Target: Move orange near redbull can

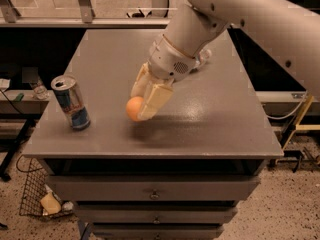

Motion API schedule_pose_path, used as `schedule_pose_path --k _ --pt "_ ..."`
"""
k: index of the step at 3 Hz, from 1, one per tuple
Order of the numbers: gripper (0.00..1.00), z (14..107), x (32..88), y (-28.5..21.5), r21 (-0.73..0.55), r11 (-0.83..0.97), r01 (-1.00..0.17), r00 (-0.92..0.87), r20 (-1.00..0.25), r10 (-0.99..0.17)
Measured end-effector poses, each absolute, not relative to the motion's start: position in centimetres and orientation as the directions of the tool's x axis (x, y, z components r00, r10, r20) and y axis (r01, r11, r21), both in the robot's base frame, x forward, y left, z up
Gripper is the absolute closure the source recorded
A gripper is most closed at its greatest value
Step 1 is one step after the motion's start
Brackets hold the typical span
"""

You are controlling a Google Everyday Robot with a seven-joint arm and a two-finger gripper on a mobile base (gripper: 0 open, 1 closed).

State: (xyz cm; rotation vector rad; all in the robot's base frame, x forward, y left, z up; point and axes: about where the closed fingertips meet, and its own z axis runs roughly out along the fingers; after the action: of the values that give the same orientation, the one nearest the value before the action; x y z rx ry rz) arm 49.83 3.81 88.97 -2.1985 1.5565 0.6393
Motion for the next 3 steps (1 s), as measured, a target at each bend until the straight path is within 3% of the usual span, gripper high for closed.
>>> schedule_pose_path --k 3 --pt "1.0 87.7 48.1 10.0 -0.008 -0.415 -0.91 0.336 -0.599 -0.726"
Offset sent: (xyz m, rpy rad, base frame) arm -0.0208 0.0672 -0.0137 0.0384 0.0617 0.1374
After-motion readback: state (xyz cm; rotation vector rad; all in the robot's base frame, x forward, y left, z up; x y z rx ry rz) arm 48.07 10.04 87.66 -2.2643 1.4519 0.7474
